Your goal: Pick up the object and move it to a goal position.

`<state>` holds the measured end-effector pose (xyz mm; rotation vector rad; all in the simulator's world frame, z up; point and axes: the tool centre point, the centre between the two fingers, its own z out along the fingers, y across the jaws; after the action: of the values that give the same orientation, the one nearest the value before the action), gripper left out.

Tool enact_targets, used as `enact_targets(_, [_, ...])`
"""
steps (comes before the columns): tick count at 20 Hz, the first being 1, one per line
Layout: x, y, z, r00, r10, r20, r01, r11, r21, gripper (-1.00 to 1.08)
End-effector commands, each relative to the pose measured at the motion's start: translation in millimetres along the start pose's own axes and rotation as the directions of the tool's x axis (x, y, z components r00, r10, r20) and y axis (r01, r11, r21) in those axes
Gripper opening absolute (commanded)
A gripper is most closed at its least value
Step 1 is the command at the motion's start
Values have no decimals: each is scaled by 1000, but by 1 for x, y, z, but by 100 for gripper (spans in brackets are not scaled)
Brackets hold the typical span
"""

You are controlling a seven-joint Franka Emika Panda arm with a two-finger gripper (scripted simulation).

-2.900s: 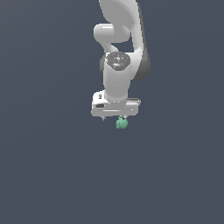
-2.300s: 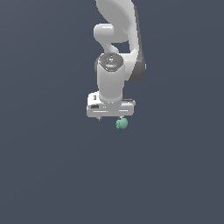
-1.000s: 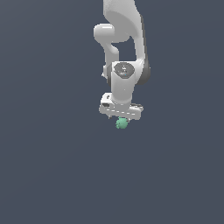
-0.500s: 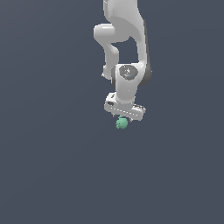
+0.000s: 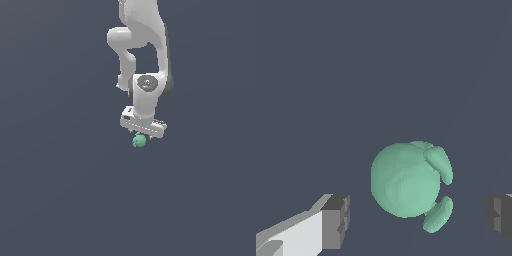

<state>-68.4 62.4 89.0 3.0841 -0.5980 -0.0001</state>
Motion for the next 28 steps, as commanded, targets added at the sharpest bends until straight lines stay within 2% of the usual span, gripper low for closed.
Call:
enact_targets(1, [0,0,4,1000,1,0,-1,1000,0,100])
enact_targets(9, [-2,1,39,1000,3,0,-3,1000,0,100])
enact_targets(15, [-1,0,49,1000,4,0,-4,1000,0,100])
enact_targets(16, [-1,0,49,1000,4,0,-4,1000,0,-100])
enact_targets(28, [-1,-1,47,1000,3,-1,-3,1000,1,-100])
